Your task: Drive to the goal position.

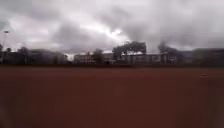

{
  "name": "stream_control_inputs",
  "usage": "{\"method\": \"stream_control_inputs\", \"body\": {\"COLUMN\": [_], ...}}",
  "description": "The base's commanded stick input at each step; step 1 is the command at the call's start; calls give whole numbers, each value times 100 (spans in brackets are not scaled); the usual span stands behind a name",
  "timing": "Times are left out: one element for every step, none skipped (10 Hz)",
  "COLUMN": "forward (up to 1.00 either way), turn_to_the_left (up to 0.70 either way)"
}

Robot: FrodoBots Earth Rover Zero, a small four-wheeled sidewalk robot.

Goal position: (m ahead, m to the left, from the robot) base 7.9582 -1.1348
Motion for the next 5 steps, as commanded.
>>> {"method": "stream_control_inputs", "body": {"forward": [70, 70, 70, 70, 70], "turn_to_the_left": [0, 0, 0, 0, 0]}}
